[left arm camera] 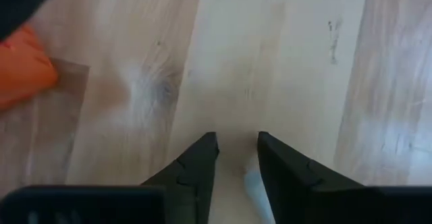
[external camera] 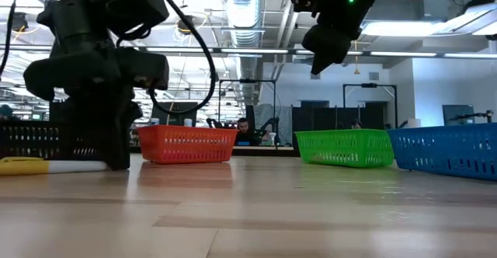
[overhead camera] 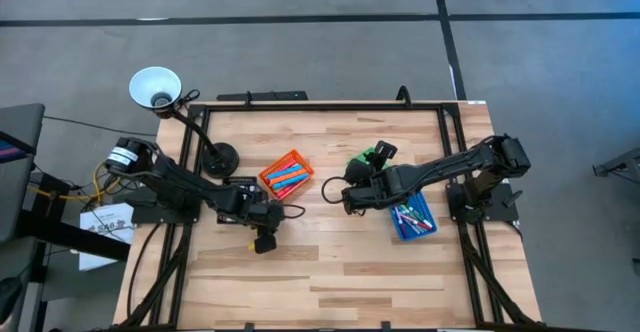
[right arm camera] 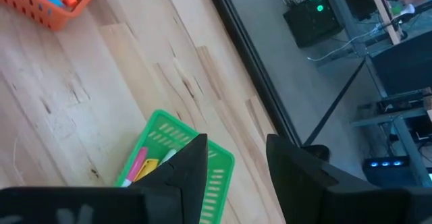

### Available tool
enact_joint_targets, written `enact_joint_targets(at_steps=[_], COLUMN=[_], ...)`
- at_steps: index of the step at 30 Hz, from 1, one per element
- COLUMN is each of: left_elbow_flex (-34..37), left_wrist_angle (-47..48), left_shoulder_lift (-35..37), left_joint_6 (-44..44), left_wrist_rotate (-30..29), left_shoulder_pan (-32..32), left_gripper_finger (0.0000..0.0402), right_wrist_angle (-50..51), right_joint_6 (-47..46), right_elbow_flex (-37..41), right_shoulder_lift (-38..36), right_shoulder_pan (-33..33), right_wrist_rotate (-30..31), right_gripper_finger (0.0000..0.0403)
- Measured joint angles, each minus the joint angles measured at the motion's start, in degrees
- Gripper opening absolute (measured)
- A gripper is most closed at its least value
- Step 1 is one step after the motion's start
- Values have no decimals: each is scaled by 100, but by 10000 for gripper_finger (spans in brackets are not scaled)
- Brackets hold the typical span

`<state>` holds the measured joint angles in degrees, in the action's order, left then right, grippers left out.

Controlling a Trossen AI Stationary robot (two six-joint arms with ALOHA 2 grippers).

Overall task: Pick & Place Markers
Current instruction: Put the yellow pen into the green bin

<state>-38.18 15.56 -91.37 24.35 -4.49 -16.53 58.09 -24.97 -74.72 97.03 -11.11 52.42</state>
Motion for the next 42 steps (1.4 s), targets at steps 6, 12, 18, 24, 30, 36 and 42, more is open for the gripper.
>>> enact_joint_targets(at_steps=[6,12,18,24,30,36,42], left_elbow_flex=[36,40,38,37,39,24,10], left_wrist_angle=[-23,-10,6,398,707,568,452], left_shoulder_lift=[217,817,1227,1141,925,593,293], left_joint_6=[137,1009,2030,2595,2853,2921,2906], left_wrist_rotate=[-50,341,679,903,756,788,785], left_shoulder_pan=[-13,-6,-172,-302,-289,-289,-286], left_gripper_finger=[50,46,111,136,129,127,125], right_wrist_angle=[-33,-33,-46,-56,-135,-160,-182], right_joint_6=[-2,-2,-2,-2,4,9,9], right_elbow_flex=[0,0,0,0,0,0,0], right_shoulder_lift=[0,0,0,0,0,0,0], right_shoulder_pan=[0,0,0,0,0,0,0], right_wrist_rotate=[-2,-2,-6,-7,-15,-11,-11], right_gripper_finger=[143,143,143,143,143,143,143])
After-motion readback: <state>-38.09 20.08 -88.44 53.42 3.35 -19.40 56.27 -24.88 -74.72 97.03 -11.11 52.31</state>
